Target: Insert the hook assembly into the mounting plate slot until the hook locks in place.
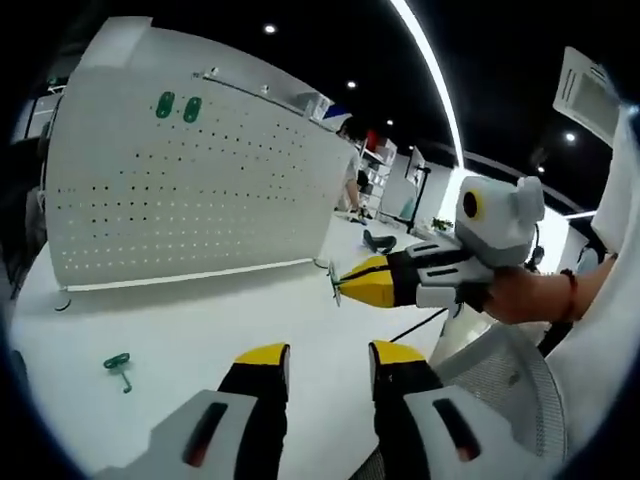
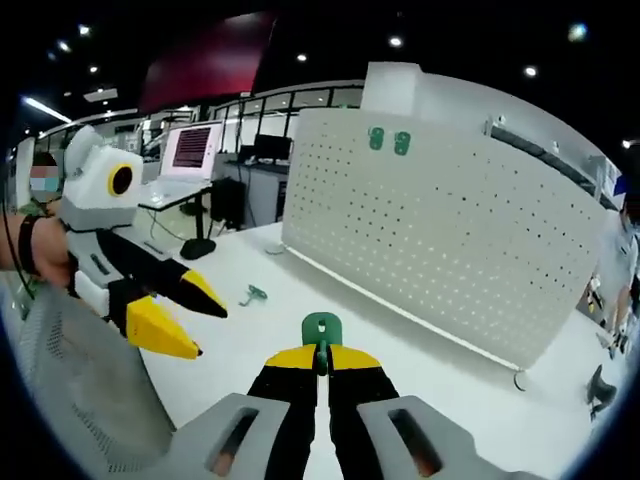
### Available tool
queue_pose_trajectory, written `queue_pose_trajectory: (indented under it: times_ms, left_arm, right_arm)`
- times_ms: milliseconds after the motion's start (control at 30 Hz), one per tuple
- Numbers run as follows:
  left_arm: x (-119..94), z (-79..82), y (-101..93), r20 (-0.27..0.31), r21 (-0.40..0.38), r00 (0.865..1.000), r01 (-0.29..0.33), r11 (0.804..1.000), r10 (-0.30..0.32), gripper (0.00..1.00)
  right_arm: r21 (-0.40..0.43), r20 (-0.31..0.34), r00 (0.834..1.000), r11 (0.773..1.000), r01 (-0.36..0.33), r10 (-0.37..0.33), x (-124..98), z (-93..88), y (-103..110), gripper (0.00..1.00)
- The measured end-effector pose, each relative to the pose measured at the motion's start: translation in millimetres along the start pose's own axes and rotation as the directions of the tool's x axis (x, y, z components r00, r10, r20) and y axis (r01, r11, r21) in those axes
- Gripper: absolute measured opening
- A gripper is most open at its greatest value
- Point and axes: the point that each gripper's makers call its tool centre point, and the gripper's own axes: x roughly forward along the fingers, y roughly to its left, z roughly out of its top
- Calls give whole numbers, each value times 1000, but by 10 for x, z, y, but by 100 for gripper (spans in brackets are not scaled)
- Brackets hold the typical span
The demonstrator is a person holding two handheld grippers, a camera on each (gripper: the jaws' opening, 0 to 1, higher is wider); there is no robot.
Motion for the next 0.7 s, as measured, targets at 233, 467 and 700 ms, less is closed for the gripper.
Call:
queue_pose_trajectory:
  times_ms: [233,467,700]
  left_arm:
    - [-35,-6,56,13,40,999,-34,999,34,41]
    - [-44,1,52,37,43,999,-41,998,39,41]
    - [-58,-29,73,35,40,998,-50,998,49,43]
  right_arm:
    - [61,44,998,997,39,-42,71,139,-154,1]
    - [97,77,995,994,49,-57,159,304,-248,1]
    - [109,115,989,991,79,-92,233,507,-402,1]
